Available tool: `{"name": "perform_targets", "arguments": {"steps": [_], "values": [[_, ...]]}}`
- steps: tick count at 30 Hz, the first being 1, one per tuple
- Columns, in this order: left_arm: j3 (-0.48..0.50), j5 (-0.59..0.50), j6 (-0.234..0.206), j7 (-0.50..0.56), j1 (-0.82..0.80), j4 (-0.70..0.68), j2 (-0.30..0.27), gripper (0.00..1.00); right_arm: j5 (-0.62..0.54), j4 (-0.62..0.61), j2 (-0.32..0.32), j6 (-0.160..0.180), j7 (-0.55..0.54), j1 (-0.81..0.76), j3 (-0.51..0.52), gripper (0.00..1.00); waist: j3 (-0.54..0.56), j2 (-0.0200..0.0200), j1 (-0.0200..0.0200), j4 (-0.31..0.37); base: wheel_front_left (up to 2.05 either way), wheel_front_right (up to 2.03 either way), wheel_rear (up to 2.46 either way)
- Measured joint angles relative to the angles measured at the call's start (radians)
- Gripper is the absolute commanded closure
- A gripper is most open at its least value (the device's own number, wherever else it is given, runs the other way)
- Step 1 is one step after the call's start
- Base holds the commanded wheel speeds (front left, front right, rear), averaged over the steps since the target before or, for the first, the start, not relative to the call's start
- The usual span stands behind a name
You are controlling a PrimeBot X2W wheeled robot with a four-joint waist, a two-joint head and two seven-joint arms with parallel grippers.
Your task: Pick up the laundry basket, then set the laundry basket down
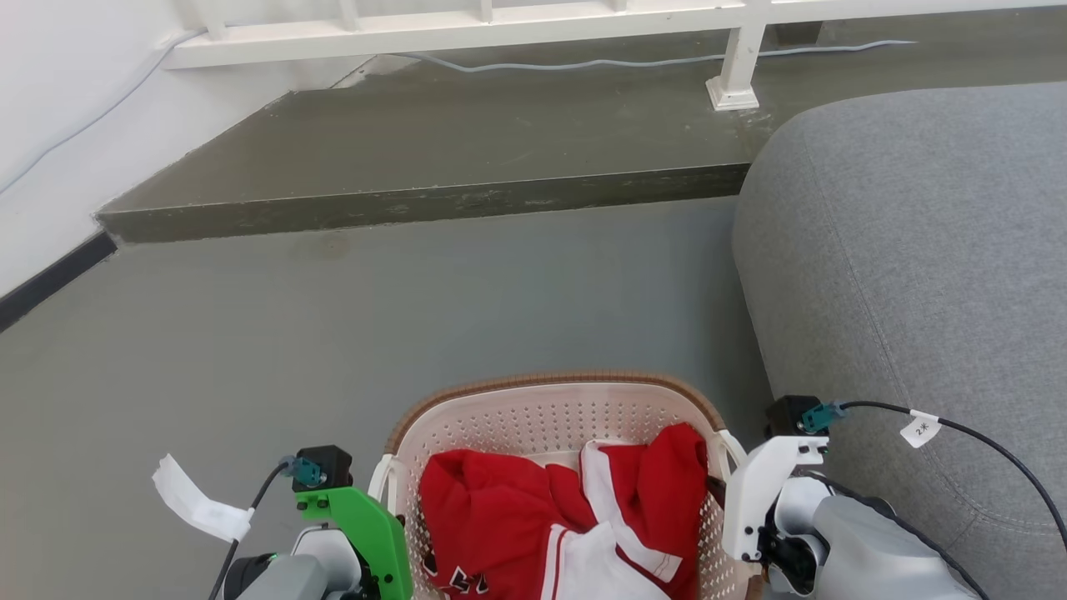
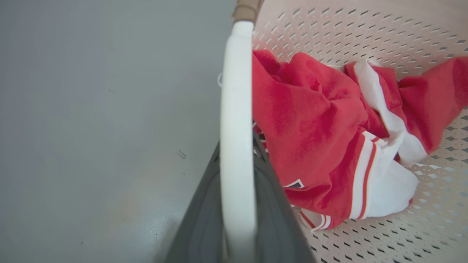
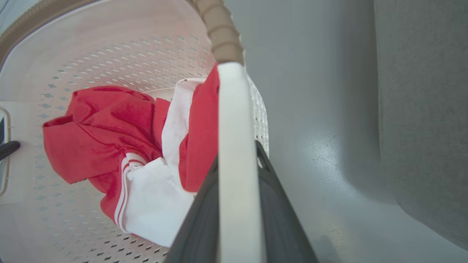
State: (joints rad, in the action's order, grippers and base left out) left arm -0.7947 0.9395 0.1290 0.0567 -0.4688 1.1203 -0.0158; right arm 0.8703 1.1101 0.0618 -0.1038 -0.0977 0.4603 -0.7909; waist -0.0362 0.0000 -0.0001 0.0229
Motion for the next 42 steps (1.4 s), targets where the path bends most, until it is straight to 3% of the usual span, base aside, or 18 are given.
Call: {"name": "perform_targets", "arguments": {"steps": [42], "values": [[-0.035,0.043,0.000,-0.006,-0.052,0.011,-0.001,1.00,0.046,-0.028,0.030,0.000,-0.001,0.046,-0.057,1.00,-0.067,0.0000,0.0000,0.009,0.00,0.00,0.00]]}}
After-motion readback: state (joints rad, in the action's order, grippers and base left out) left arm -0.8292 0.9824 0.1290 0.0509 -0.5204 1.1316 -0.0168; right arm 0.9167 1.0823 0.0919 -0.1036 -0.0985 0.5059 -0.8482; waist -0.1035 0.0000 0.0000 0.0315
